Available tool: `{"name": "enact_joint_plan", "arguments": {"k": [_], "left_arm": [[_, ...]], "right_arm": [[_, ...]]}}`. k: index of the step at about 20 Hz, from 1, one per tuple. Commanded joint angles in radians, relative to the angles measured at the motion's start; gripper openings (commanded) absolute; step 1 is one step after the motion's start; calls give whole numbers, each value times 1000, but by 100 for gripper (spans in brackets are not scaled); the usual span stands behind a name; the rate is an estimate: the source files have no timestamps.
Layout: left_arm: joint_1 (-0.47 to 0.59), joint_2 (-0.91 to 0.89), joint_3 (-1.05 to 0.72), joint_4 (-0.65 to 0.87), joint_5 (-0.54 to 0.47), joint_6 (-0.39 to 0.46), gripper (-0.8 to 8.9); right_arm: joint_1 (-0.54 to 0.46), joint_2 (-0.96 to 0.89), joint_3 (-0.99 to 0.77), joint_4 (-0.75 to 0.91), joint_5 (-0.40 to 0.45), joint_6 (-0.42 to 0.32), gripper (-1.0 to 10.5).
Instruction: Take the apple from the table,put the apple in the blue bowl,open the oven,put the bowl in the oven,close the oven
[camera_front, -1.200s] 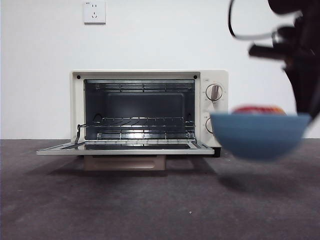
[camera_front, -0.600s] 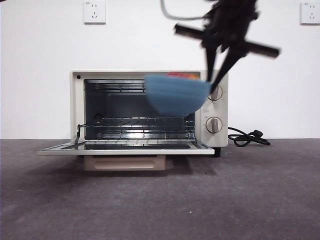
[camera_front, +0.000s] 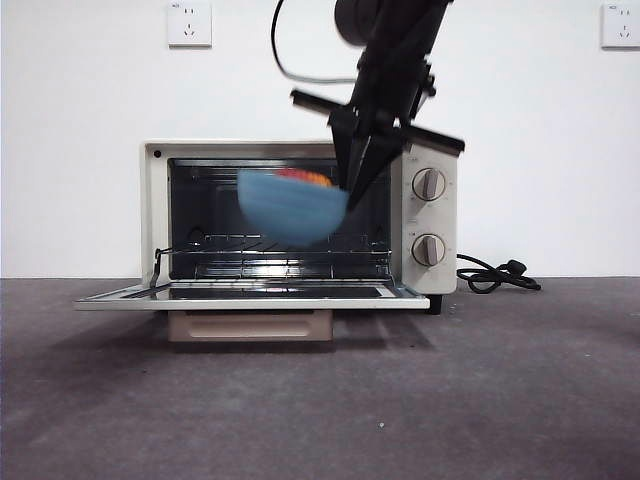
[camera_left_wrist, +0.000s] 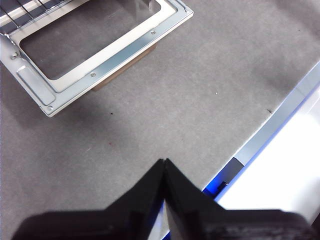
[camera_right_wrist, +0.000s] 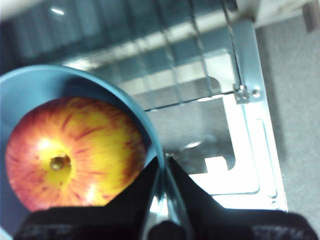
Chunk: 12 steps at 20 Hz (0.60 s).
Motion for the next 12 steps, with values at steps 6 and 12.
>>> {"name": "enact_joint_plan", "arguments": {"k": [6,12], "left_arm": [[3,-18,-2,0,5,14,-6],[3,-26,-2,-1,5,16,-6]], "right_arm": [[-5,43,71,24,43,89,-13],[-15,48,71,38,120,163,-13]]}}
